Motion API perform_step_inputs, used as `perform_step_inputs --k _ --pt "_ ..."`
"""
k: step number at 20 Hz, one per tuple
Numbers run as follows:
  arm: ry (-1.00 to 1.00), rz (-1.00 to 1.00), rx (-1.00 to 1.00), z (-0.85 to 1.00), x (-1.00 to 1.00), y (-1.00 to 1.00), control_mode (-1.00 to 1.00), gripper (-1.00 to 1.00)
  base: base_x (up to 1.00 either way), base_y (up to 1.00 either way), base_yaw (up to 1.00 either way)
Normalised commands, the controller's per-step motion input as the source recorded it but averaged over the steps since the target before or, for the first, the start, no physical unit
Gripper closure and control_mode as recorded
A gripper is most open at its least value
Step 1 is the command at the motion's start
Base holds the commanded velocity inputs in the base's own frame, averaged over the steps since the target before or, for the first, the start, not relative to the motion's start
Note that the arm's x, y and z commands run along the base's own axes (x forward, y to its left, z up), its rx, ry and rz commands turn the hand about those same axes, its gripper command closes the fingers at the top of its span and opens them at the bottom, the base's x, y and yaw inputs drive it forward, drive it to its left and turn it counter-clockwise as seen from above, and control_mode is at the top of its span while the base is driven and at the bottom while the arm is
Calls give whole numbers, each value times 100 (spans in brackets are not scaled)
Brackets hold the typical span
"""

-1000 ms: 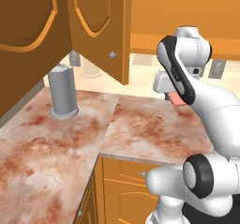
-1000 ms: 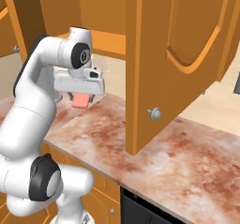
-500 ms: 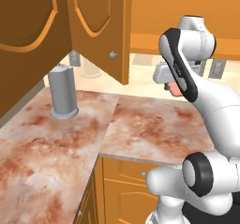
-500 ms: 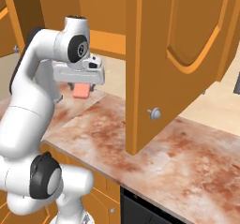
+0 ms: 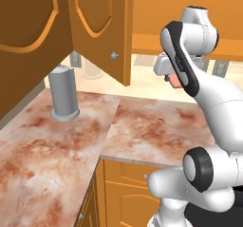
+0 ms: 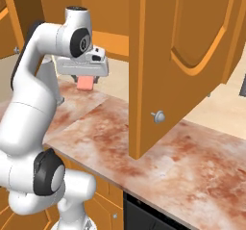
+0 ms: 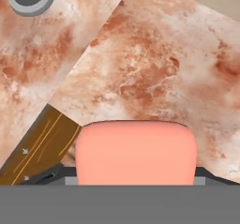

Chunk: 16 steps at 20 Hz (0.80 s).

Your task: Pick up the sponge and bar soap from the sink, and place them back in the cabinet, and close the cabinet doors.

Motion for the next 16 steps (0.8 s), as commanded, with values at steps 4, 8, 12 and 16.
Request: perform_step_inputs --k 4,8,12,16 --pt "-13 0 0 21 5 0 -100 100 0 0 0" --pt "-11 0 0 19 0 0 -100 100 0 0 0" --pt "-12 0 0 18 6 0 -100 100 0 0 0" --pt "-17 0 0 9 11 -1 -100 100 0 0 0"
